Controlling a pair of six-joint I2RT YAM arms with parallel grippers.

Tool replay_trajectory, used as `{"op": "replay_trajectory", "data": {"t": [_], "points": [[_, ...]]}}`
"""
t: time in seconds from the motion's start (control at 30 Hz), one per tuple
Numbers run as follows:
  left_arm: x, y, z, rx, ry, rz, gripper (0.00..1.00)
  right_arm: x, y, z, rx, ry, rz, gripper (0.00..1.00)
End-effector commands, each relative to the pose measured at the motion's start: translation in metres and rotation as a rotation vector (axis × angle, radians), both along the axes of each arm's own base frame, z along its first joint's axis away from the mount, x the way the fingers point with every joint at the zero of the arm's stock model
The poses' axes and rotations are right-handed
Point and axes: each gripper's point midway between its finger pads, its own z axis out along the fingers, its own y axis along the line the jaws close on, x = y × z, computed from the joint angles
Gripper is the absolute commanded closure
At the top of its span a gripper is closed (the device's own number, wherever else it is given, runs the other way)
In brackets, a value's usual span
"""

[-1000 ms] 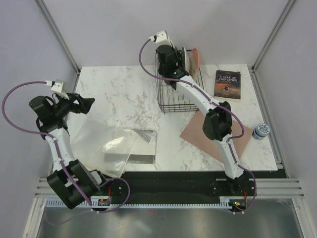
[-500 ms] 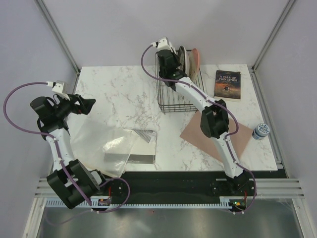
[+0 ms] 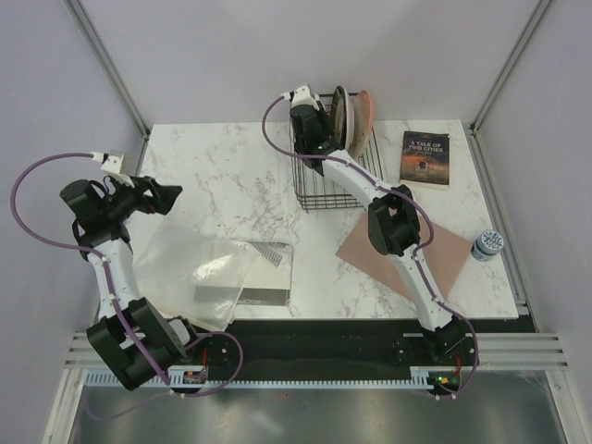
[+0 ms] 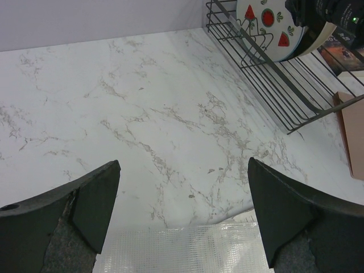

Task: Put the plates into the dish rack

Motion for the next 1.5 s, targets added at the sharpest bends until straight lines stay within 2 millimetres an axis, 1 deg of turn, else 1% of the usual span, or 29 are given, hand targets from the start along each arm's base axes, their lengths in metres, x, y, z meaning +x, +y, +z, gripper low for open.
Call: {"op": "replay_trajectory", "data": {"t": [0.0,0.03,0.1,0.3,0.37,0.63,0.67,0.7,0.73,0.77,0.8,0.83,0.87,0.9,0.93,0.97,1.0,1.03,1.07,1.1,1.13,1.17,1.2,1.23,1.3,1.33,1.37,1.43,1.47], "points": [[0.000,0.000,-0.001,-0.010,0.009,0.017,0.00,0.001,-0.013,0.063,0.073,-0.128,-0.043,0.62],[0.000,-0.002,-0.001,-0.011,0.008,0.014,0.00,-0.001,-0.014,0.074,0.081,-0.142,-0.040,0.60],[0.000,-0.003,0.000,-0.010,0.007,0.011,0.00,-0.006,-0.012,0.081,0.063,-0.147,-0.030,0.55],[0.001,-0.007,0.006,-0.003,-0.008,0.003,0.00,-0.026,-0.008,0.144,0.121,-0.243,-0.019,0.50],[0.001,-0.008,0.011,0.004,-0.020,0.004,0.00,-0.032,-0.005,0.155,0.116,-0.261,-0.014,0.48],[-0.003,-0.011,0.027,0.014,-0.049,0.053,0.00,-0.058,-0.012,0.207,0.125,-0.324,0.011,0.45],[-0.005,-0.010,0.032,0.024,-0.060,0.075,0.00,-0.060,-0.007,0.210,0.126,-0.320,0.053,0.40],[-0.004,-0.008,0.034,0.035,-0.064,0.095,0.00,-0.068,-0.006,0.214,0.123,-0.298,0.098,0.34],[-0.005,-0.007,0.032,0.039,-0.042,0.128,0.00,-0.070,-0.007,0.215,0.130,-0.284,0.132,0.28],[-0.007,-0.009,0.034,0.046,-0.043,0.129,0.00,-0.072,-0.005,0.213,0.176,-0.266,0.176,0.21],[-0.010,-0.011,0.039,0.063,-0.054,0.127,0.00,-0.081,-0.016,0.216,0.227,-0.245,0.177,0.20],[-0.012,-0.015,0.040,0.065,-0.051,0.117,0.00,-0.077,-0.041,0.217,0.279,-0.236,0.149,0.19],[-0.014,-0.017,0.041,0.066,-0.049,0.113,0.00,-0.076,-0.050,0.216,0.414,-0.234,0.134,0.18],[-0.018,-0.019,0.046,0.072,-0.061,0.110,0.00,-0.083,-0.066,0.212,0.444,-0.191,0.121,0.17],[-0.020,-0.022,0.047,0.075,-0.064,0.105,0.00,-0.077,-0.098,0.208,0.498,-0.182,0.067,0.17],[-0.021,-0.023,0.047,0.076,-0.060,0.109,0.00,-0.078,-0.111,0.205,0.540,-0.166,0.054,0.15],[-0.021,-0.023,0.049,0.081,-0.065,0.118,0.00,-0.086,-0.124,0.197,0.574,-0.131,0.048,0.14],[-0.021,-0.023,0.048,0.085,-0.062,0.138,0.00,-0.086,-0.155,0.193,0.576,-0.134,-0.008,0.13],[-0.022,-0.022,0.048,0.085,-0.057,0.148,0.00,-0.090,-0.170,0.187,0.572,-0.125,-0.037,0.12],[-0.020,-0.022,0.048,0.082,-0.050,0.158,0.00,-0.099,-0.189,0.178,0.591,-0.110,-0.080,0.11],[-0.018,-0.020,0.046,0.081,-0.038,0.174,0.00,-0.102,-0.222,0.174,0.600,-0.120,-0.149,0.11],[-0.016,-0.021,0.045,0.080,-0.031,0.177,0.00,-0.107,-0.240,0.168,0.604,-0.113,-0.185,0.10],[-0.015,-0.021,0.041,0.073,-0.011,0.180,0.00,-0.116,-0.256,0.156,0.604,-0.094,-0.223,0.09],[-0.013,-0.023,0.043,0.077,-0.008,0.181,0.00,-0.123,-0.289,0.151,0.616,-0.112,-0.308,0.10],[-0.009,-0.023,0.034,0.072,0.031,0.191,0.00,-0.140,-0.313,0.137,0.618,-0.095,-0.373,0.09],[-0.007,-0.026,0.034,0.075,0.034,0.187,0.00,-0.148,-0.339,0.133,0.624,-0.109,-0.438,0.09],[-0.005,-0.026,0.030,0.076,0.047,0.189,0.00,-0.156,-0.348,0.121,0.624,-0.091,-0.469,0.08],[-0.002,-0.028,0.026,0.096,0.054,0.194,0.00,-0.172,-0.365,0.116,0.643,-0.090,-0.532,0.05],[0.001,-0.028,0.024,0.104,0.059,0.196,0.00,-0.178,-0.368,0.109,0.651,-0.074,-0.550,0.04]]}}
